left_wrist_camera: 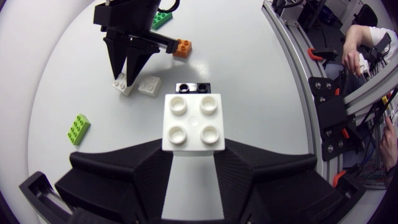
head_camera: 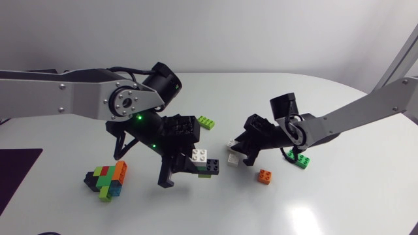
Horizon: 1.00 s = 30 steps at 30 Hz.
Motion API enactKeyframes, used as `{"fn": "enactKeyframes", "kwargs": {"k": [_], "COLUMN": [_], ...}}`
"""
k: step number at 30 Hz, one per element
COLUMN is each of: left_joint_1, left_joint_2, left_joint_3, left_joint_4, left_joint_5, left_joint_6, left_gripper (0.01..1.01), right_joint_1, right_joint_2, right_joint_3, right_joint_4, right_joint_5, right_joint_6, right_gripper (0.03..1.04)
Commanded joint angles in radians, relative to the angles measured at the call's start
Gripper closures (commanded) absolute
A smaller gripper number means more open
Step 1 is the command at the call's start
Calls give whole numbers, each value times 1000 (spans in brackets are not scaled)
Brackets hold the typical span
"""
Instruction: Separate the duplo bricks
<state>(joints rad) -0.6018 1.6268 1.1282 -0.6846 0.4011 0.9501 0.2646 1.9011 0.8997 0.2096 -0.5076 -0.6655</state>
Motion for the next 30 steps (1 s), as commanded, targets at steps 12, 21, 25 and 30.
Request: {"fn": "enactKeyframes", "kwargs": {"k": [12,21,25,30], "left_joint_1": [0,-1,-10,-23], "left_joint_2": [18,22,31,41], "left_joint_3": [1,16,22,33], "left_joint_4": [-3,-3,-3,-3], "left_joint_5": [12,12,12,12], "left_joint_6": [27,27,27,24], "left_gripper": [674,674,674,674], "right_joint_1": [-18,-53,-38,18], "right_joint_2": [-11,-275,-373,-448], "right_joint_3": [-4,-25,-47,-81], "right_joint_4": [-15,-203,-326,-424], "right_joint_5": [4,-140,-244,-305], "right_joint_6": [-11,3,-13,-49], "right_gripper": [97,77,77,75]}}
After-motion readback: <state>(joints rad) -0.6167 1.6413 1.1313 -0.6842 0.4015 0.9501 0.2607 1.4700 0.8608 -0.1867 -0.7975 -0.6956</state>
